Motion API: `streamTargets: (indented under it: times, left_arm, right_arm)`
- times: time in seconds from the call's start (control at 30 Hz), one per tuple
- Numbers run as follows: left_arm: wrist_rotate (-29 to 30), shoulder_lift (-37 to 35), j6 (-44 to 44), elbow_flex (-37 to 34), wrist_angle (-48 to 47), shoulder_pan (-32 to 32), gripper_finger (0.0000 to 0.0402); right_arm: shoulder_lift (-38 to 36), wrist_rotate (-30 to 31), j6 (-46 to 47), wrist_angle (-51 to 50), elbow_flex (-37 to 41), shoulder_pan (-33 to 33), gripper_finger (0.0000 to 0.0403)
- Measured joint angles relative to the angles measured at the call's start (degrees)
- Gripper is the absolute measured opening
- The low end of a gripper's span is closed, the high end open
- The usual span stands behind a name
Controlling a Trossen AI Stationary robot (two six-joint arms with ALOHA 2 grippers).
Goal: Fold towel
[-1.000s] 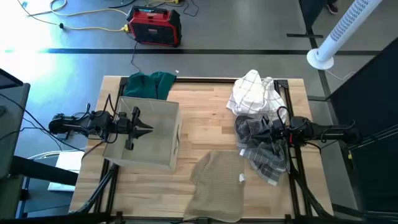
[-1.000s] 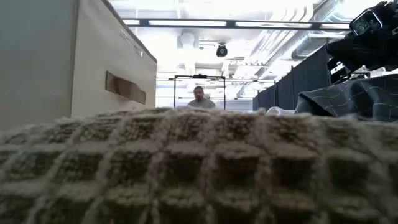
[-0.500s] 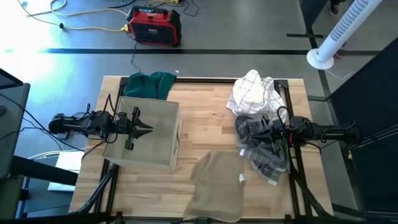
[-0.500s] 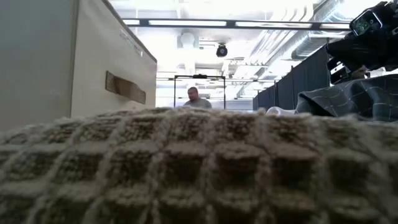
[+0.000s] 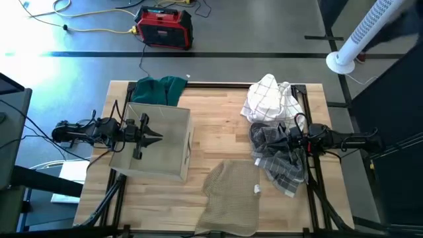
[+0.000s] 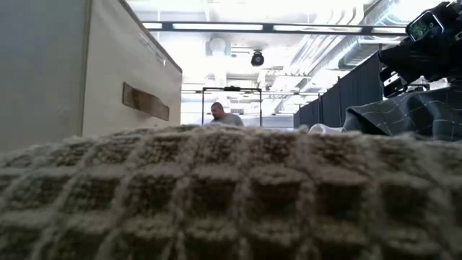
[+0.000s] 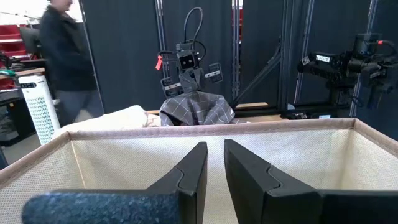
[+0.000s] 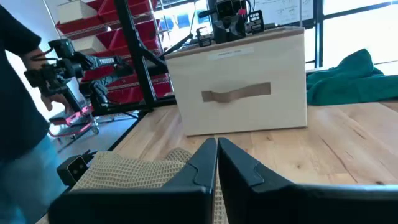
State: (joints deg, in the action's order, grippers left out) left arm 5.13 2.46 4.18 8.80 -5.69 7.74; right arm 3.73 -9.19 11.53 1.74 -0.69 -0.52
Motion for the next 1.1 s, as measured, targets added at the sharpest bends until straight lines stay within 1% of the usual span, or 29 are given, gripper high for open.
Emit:
streamTargets:
  times: [0.4,0.5,0.6,0.67,0.73,0.8,0.87,1.1]
  left_arm:
    - [0.03,0.0,0.11,0.0,0.25,0.01,0.0046]
    - [0.78,-0.02,-0.04,-0.08,3.4,-0.01,0.0047]
    - [1.14,0.0,-0.06,-0.32,8.46,-0.01,0.0047]
    - [3.92,0.04,-0.18,-0.33,13.04,0.03,0.0046]
    - [7.82,0.26,-0.81,0.56,14.77,0.01,0.0046]
    - [10.55,1.36,-0.48,2.88,14.21,-0.01,0.0046]
    - [12.3,3.16,0.78,6.02,13.53,-0.01,0.0047]
    - [21.42,16.34,5.23,24.05,9.96,-0.01,0.0046]
  right_arm:
    - [0.0,-0.02,0.0,0.02,0.0,-0.01,0.0]
    - [0.0,-0.02,0.0,0.02,0.0,-0.01,0.0]
    - [0.0,0.37,-0.24,0.03,0.0,0.07,0.0]
    - [0.01,2.83,0.16,0.08,0.02,0.12,0.0]
    - [0.02,5.01,1.36,1.7,0.04,0.12,0.0]
    - [0.08,6.21,2.5,4.57,-0.19,0.14,0.0]
    - [1.09,9.38,1.23,3.97,-3.88,0.15,0.0]
    - [4.61,20.48,-3.2,1.85,-16.83,0.16,0.0]
